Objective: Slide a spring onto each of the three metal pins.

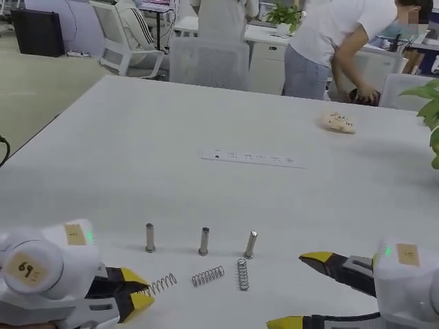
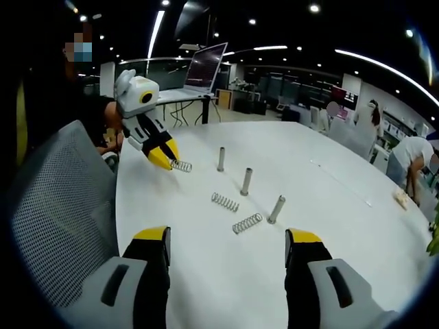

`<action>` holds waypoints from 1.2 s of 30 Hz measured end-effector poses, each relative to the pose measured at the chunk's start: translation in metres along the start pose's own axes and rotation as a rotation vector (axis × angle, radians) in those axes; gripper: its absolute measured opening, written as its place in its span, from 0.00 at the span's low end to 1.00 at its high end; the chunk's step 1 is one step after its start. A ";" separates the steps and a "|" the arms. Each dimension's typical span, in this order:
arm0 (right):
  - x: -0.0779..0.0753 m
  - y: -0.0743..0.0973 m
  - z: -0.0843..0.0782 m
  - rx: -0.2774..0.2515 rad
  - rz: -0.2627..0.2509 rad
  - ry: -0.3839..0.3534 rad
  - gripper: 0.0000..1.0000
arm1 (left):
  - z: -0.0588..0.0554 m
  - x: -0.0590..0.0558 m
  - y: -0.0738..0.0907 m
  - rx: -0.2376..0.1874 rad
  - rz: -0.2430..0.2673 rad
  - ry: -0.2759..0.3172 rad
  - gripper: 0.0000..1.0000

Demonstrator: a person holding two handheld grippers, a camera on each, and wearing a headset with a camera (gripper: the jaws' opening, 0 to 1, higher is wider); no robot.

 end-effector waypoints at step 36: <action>0.031 -0.039 0.047 -0.092 0.224 0.046 0.37 | 0.021 -0.031 0.002 -0.024 -0.129 -0.155 0.03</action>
Point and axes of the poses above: the centre of the closed fingertips' face, and the gripper's own axes: y roughly backward along the fingers, x roughly to its left, z roughly out of its top, the point moved 10 cm from there along y, roughly backward along the fingers, and after that the axes turned 6 degrees about y, right-handed, at the moved point
